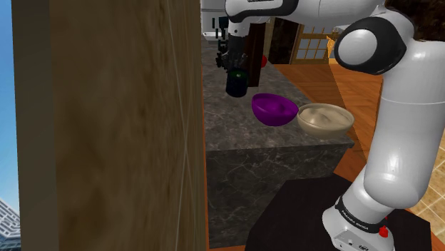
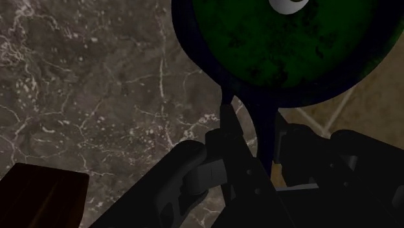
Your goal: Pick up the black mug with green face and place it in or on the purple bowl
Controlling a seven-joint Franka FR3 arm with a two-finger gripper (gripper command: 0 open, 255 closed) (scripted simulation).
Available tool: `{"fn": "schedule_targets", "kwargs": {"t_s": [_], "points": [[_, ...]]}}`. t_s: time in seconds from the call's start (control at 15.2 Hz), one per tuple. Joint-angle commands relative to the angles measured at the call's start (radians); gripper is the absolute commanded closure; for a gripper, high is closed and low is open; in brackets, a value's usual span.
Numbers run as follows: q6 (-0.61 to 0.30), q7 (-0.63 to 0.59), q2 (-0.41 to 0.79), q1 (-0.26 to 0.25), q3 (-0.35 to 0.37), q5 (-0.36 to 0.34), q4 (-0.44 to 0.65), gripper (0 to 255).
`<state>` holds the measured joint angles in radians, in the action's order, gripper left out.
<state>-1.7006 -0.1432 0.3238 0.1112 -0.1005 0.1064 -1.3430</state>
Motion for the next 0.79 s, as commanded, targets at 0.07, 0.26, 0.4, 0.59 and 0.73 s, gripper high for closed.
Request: {"fn": "schedule_targets", "kwargs": {"t_s": [0.07,0.26,0.4,0.59,0.73], "points": [[0.044,-0.002,0.011,0.003,0.0,0.001,0.056,255],[0.091,-0.005,0.023,0.005,0.0,0.002,0.115,255],[0.124,-0.007,0.034,0.007,-0.001,0.003,0.158,255],[0.176,-0.01,0.054,0.01,0.0,0.005,0.231,255],[0.207,-0.012,0.069,0.013,0.0,0.007,0.277,255]]}}
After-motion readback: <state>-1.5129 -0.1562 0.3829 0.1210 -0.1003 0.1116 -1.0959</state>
